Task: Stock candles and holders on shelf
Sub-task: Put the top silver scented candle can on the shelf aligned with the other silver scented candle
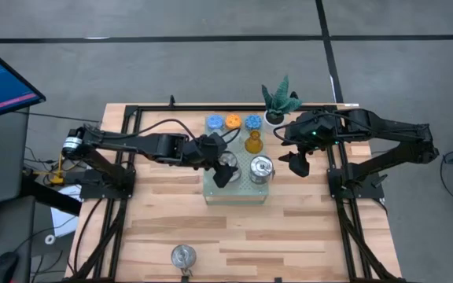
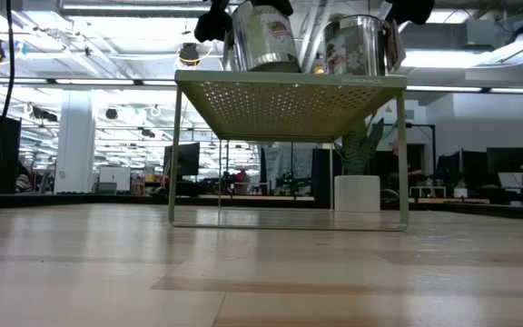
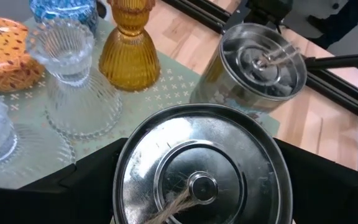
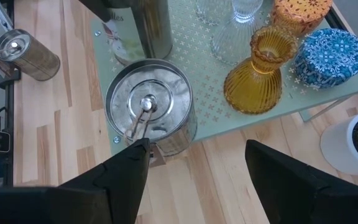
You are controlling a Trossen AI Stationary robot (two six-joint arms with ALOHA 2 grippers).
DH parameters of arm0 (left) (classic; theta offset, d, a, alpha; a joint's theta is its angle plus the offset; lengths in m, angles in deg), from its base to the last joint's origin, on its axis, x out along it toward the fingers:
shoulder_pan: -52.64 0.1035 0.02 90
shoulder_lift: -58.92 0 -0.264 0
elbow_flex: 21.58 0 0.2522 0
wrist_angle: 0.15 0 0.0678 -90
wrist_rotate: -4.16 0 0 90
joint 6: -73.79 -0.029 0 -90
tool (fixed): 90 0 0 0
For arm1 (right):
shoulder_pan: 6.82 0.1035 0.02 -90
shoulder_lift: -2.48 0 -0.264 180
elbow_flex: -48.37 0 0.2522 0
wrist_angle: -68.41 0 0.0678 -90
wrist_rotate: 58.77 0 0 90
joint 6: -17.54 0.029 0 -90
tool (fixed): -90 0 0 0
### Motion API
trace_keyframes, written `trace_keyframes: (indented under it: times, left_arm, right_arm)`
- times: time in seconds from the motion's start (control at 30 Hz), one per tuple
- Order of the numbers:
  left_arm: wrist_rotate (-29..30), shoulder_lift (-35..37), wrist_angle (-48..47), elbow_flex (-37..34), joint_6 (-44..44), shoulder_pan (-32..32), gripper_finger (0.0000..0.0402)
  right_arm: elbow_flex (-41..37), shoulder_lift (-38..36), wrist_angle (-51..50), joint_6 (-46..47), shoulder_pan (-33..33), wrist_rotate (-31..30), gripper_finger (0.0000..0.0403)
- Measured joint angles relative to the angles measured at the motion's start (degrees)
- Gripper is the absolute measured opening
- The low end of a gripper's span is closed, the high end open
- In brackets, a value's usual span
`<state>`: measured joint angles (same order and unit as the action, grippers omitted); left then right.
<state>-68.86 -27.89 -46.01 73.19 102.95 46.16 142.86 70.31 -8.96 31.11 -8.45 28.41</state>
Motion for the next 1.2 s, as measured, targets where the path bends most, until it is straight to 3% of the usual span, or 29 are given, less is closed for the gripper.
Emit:
trace_keyframes:
  times: [0.8,1.2]
  left_arm:
    - [1.02,-2.62,0.34,0.00,-0.21,-0.37,0.0361]
    - [-2.35,-2.60,2.22,0.00,-0.17,-0.37,0.0397]
  right_arm:
    - [0.00,0.00,0.00,-0.01,0.00,0.01,0.0256]
    - [0.00,0.00,0.00,-0.01,0.00,0.01,0.0256]
